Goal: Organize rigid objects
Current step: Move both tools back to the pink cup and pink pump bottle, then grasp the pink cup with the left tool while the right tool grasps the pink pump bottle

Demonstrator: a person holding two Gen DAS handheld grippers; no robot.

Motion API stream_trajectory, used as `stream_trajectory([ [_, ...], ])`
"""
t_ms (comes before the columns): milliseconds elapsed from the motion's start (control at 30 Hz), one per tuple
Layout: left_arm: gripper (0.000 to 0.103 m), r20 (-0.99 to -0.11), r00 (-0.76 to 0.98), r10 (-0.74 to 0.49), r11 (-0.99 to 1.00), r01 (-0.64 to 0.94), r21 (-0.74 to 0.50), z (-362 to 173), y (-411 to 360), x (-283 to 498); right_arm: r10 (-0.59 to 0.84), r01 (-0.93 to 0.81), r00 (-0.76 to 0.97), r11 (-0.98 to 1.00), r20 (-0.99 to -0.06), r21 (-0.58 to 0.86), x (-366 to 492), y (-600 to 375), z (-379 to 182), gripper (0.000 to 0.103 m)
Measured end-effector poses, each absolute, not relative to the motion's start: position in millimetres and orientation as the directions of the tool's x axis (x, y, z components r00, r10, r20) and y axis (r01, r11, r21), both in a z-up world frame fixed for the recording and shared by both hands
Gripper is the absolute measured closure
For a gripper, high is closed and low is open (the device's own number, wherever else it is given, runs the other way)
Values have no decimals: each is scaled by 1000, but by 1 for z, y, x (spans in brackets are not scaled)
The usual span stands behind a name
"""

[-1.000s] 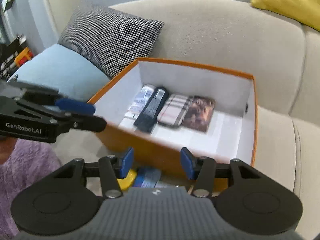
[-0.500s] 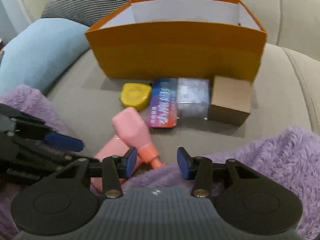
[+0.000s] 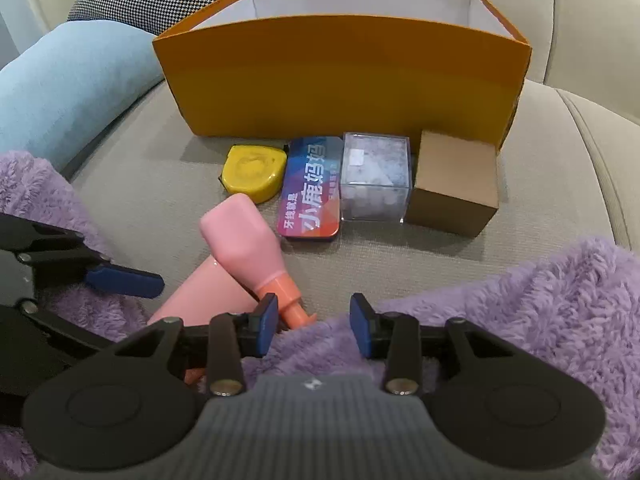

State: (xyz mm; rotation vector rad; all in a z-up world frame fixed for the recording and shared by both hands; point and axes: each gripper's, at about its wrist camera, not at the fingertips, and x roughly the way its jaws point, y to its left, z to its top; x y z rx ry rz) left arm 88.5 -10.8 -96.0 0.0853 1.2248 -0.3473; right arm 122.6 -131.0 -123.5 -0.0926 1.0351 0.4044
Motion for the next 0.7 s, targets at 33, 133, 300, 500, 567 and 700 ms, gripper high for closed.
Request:
stream_trajectory([
  [33, 27, -932, 294, -212, 944, 307, -118, -97, -13, 89, 279, -370, 444, 923, -851, 109, 122, -130, -123, 62],
  [133, 31, -928, 298, -223, 948, 289, -136, -101, -13, 90, 269, -376, 446, 922, -854, 94, 123, -126, -125, 62],
  [300, 34, -923, 305, -234, 949, 277, -149, -97, -10, 88, 270, -369, 450, 924, -851, 99, 122, -126, -127, 62],
  [500, 34, -892, 358, -274, 955, 212, -208, -80, 3, 80, 281, -347, 462, 930, -841, 120, 122, -131, -126, 65],
  [567, 35, -882, 381, -279, 956, 198, -217, -74, 6, 76, 286, -337, 465, 932, -838, 132, 122, -133, -125, 66],
  [700, 35, -854, 436, -283, 959, 151, -241, -62, 14, 72, 289, -318, 474, 937, -832, 144, 124, -135, -124, 70],
])
